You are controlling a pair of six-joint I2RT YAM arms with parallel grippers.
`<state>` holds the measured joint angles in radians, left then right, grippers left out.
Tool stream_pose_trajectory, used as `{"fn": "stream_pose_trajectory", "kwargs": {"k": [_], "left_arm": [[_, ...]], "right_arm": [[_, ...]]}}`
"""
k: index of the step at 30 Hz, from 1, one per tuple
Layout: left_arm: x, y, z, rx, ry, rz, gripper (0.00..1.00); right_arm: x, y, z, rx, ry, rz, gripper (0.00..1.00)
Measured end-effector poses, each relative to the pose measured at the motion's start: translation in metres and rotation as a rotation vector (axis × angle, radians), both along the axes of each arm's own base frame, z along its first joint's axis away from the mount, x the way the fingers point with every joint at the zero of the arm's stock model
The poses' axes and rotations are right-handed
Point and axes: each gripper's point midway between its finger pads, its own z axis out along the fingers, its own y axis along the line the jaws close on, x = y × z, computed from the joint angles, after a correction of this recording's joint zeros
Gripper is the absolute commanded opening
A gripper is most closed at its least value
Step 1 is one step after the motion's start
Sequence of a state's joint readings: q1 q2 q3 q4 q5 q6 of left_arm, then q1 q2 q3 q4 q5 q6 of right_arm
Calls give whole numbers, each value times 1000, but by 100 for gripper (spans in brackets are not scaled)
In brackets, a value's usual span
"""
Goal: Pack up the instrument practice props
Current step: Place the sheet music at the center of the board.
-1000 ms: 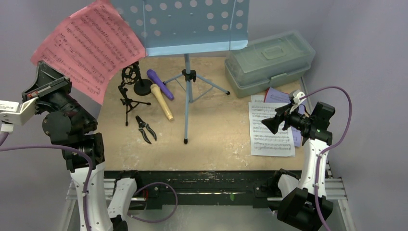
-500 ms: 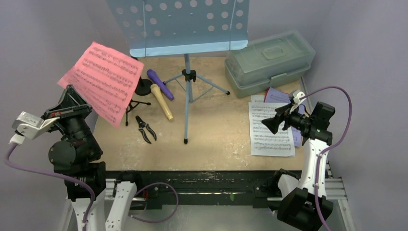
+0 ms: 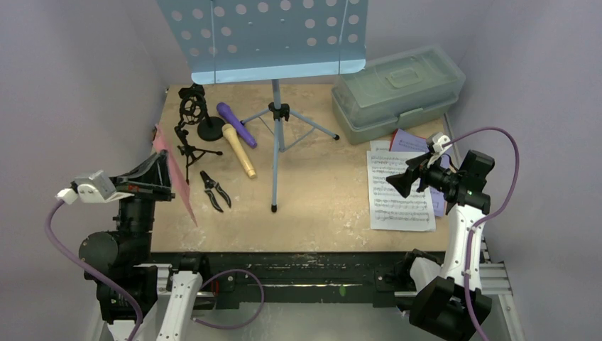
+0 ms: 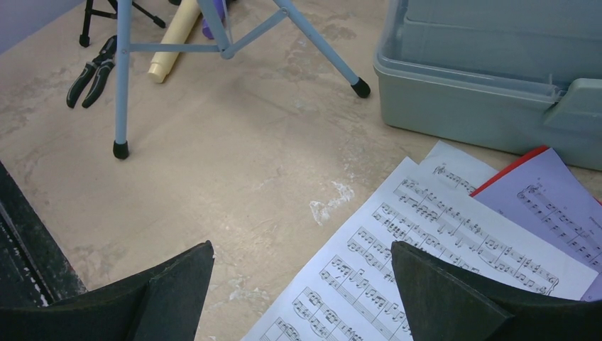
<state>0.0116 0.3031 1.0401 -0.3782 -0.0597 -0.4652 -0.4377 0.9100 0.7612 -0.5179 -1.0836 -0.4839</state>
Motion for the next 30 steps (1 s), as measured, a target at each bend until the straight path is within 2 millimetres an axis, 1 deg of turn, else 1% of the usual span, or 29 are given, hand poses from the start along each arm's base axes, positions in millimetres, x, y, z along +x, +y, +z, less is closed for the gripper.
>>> {"fn": "stream_pose_trajectory", "kwargs": {"k": [3,5,8,13,21,26,30], "left_arm": [[2,-28,-9,73,22,-150,0],[4,-49,-18,117,45,-265,0],[9,-74,-30,158,78,-416,0],[12,-105,-42,170,105,-619,0],[0,-127,-37,110,67,-789,0],[0,-133,-35,63,60,-850,0],[3,-136,-38,24,64,-881,0]], "right_arm": [[0,0,-1,1,3,0,99],[1,0,-1,3,6,1,99],[1,0,-2,3,7,1,99],[1,0,-1,2,4,4,99],[0,1,-1,1,-3,16,99],[-1,3,-1,6,-7,33,99],[-2,5,-1,8,-9,41,99]]}}
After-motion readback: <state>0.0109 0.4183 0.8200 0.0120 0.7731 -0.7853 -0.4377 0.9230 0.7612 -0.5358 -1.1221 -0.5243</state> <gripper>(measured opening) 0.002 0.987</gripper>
